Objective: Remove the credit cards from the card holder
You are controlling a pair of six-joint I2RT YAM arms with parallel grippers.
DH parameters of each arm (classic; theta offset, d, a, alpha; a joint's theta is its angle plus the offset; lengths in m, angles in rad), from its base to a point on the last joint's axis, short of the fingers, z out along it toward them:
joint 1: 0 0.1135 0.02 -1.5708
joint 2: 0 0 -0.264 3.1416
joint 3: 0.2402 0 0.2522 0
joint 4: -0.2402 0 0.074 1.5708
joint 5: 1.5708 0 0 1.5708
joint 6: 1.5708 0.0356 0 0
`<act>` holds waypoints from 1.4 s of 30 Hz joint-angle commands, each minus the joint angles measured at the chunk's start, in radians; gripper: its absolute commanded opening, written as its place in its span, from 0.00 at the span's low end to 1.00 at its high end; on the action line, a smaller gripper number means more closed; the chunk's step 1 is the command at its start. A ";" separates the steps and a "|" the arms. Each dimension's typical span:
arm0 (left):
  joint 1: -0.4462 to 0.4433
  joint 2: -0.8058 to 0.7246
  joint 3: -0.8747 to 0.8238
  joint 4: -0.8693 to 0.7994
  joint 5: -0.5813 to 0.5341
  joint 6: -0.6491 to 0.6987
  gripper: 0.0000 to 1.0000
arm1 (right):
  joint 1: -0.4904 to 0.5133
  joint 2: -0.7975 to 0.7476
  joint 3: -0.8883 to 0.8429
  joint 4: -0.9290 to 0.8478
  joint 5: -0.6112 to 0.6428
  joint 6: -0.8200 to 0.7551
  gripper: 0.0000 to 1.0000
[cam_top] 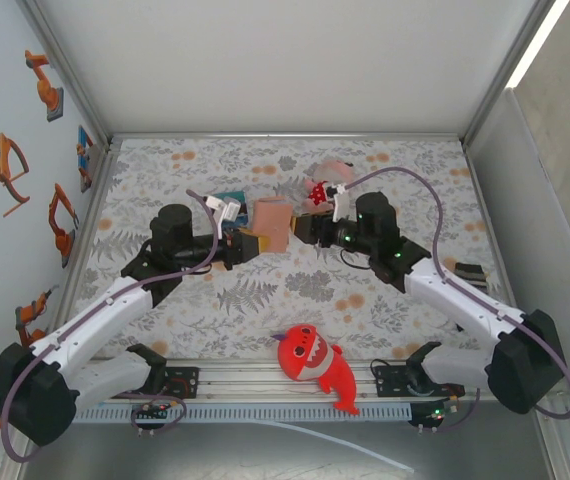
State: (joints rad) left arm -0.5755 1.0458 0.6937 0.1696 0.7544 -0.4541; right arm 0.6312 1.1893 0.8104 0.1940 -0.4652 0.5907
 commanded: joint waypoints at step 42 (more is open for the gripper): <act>-0.005 0.037 0.030 0.257 0.100 -0.100 0.24 | 0.013 0.036 -0.029 0.321 -0.390 0.073 0.00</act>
State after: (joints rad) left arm -0.5694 1.0664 0.7010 0.3584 0.8761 -0.5407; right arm 0.5919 1.2285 0.7658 0.5941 -0.7670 0.7044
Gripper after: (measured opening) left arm 0.231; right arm 0.074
